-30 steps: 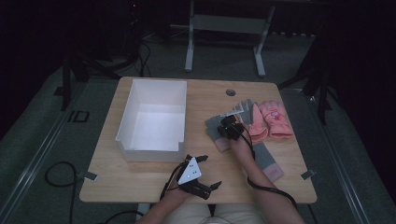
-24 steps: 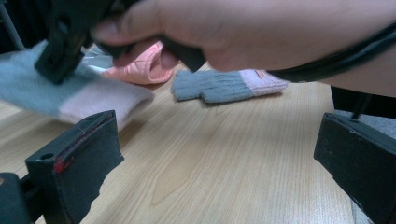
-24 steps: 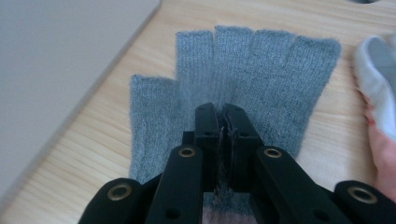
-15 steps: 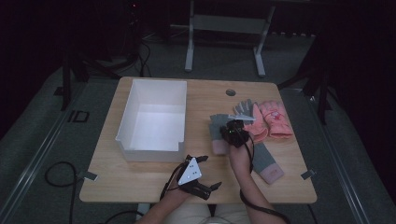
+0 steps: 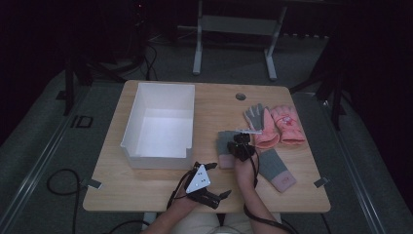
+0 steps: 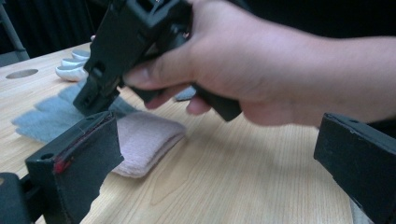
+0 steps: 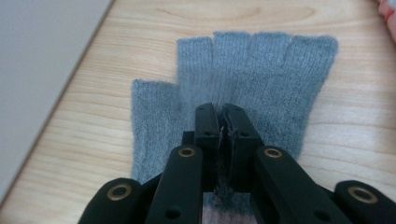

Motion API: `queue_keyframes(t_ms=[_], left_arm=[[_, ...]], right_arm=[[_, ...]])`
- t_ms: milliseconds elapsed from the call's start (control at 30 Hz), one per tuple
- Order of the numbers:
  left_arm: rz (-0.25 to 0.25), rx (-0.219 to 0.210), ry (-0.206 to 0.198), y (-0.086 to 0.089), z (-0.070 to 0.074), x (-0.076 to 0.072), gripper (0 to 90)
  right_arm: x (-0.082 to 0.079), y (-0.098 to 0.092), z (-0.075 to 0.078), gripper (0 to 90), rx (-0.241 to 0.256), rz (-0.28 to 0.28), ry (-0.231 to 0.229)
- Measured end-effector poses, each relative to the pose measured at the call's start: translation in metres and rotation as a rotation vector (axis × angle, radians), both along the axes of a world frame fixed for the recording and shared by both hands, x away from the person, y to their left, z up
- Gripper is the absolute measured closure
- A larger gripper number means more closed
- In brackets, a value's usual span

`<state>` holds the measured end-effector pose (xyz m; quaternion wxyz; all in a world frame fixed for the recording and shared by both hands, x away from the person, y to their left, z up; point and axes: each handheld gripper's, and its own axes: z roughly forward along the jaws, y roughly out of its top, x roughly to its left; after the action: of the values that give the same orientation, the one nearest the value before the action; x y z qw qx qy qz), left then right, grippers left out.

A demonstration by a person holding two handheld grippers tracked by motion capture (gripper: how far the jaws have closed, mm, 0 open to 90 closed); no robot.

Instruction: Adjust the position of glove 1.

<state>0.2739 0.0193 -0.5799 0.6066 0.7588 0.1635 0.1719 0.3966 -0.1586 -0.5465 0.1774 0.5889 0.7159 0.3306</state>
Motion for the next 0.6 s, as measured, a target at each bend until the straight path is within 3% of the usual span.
queue_keyframes(t_ms=[67, 233, 400, 600], left_arm=[[0.0, 0.0, 0.0, 0.0, 0.0, 0.0, 0.1], [-0.002, -0.001, -0.001, 0.0, 0.0, 0.0, 0.1], [-0.002, -0.002, 0.0, 0.0, 0.0, 0.0, 0.1], [-0.001, 0.001, -0.002, 0.0, 0.0, 0.0, 0.1]], right_arm=[[0.003, 0.001, -0.007, 84.5, -0.007, 0.002, 0.018], [0.003, 0.001, -0.011, 80.0, -0.006, -0.012, 0.003], [0.002, 0.001, -0.009, 68.8, -0.005, -0.011, -0.016], [0.003, -0.004, 0.001, 58.2, -0.041, 0.071, -0.038]])
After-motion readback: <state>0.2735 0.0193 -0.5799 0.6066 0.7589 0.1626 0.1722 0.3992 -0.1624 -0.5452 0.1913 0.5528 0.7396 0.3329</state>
